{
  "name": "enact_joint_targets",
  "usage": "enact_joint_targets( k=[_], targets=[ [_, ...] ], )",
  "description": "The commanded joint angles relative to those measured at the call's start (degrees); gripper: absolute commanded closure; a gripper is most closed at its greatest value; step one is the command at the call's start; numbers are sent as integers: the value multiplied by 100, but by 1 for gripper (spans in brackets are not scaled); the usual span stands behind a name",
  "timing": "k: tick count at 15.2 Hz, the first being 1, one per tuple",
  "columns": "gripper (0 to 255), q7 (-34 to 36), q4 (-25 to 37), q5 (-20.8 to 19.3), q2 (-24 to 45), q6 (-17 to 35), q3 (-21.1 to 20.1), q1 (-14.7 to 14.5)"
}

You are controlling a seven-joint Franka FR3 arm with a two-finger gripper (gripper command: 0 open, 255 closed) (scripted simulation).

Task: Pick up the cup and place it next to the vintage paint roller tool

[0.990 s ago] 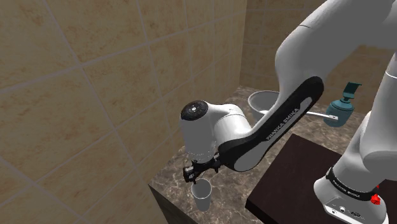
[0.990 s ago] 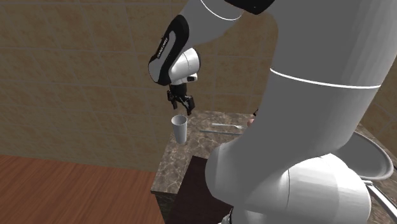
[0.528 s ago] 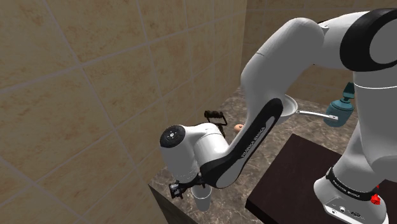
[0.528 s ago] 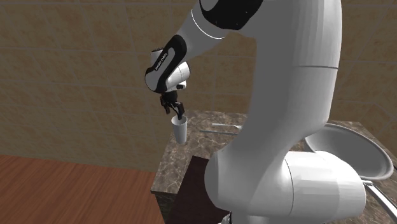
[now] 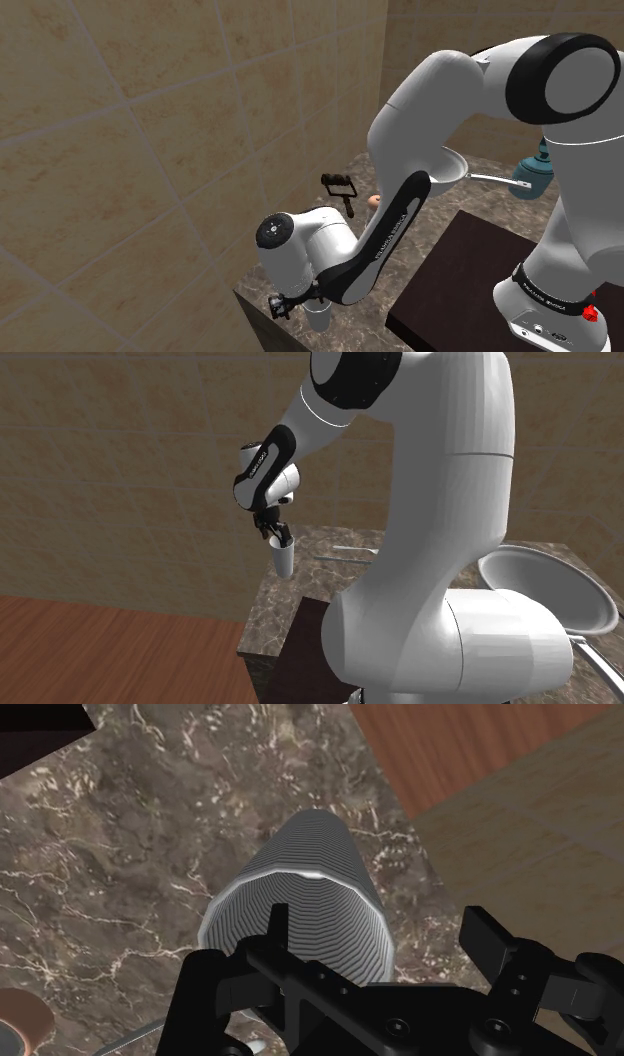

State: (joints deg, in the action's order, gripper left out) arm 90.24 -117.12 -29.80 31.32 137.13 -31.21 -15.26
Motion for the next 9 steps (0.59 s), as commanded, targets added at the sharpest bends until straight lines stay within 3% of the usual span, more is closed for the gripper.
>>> enact_joint_targets(
  k=[1,6,7,9],
  targets=[
    [0,6,-6,-15,12,21,12,-1],
    [0,5,-6,-14,12,20,11,-1],
    [255,5,-6,-14,12,20,11,-1],
    [255,5,-6,-14,12,20,11,-1]
  ],
)
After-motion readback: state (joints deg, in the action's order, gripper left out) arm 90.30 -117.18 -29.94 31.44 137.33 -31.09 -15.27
